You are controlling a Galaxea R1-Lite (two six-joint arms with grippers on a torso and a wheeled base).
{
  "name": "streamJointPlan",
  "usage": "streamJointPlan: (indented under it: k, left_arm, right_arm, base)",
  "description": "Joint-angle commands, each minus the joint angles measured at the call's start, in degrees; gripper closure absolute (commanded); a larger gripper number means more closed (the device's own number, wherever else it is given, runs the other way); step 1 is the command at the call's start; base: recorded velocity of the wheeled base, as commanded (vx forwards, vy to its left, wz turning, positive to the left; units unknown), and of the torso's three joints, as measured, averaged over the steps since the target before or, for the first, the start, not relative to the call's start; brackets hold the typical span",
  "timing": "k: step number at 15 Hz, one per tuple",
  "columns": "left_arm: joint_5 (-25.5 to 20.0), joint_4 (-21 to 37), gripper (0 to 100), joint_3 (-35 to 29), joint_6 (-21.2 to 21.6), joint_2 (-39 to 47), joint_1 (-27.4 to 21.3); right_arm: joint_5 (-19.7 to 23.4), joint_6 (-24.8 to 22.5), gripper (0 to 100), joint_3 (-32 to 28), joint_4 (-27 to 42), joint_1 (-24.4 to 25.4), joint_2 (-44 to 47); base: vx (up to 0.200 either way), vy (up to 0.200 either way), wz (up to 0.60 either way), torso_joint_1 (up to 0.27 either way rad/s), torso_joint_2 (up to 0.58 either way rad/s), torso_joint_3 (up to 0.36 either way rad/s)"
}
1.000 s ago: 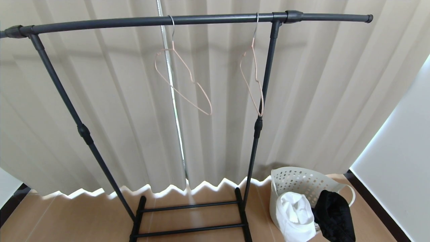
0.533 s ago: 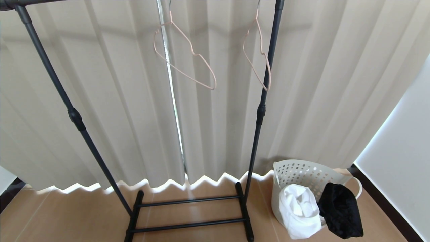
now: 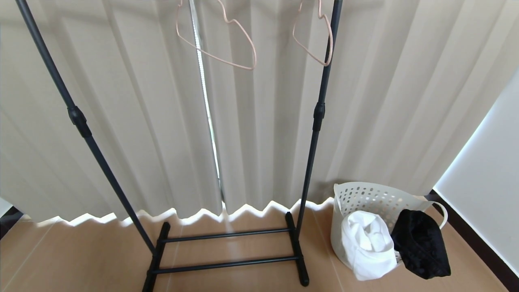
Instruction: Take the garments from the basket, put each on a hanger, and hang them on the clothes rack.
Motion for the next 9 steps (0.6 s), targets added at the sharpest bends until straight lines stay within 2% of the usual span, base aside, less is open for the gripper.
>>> streamJointPlan:
  k: [1,7,9]
  left_arm:
    - [0.0,0.0,0,0.0,0.0,0.1,0.0]
    - [0.0,0.0,0,0.0,0.0,0.1,0.0]
    - [-0.1,0.0,0,0.0,0.1,0.1,0.0]
  right_arm:
    - [0.1,-0.1,0,0.0,0.0,0.0,0.0]
    - [0.0,0.2,0,0.0,0.0,0.0,0.0]
    - [0.0,0.2,0,0.0,0.0,0.0,0.0]
  base:
    - [0.0,0.0,0.0,-0.036,0.22,0.163]
    - [0.0,0.0,-0.6,-0.004,0.05,0.041]
    - [0.0,0.0,0.0,0.0,0.0,0.0]
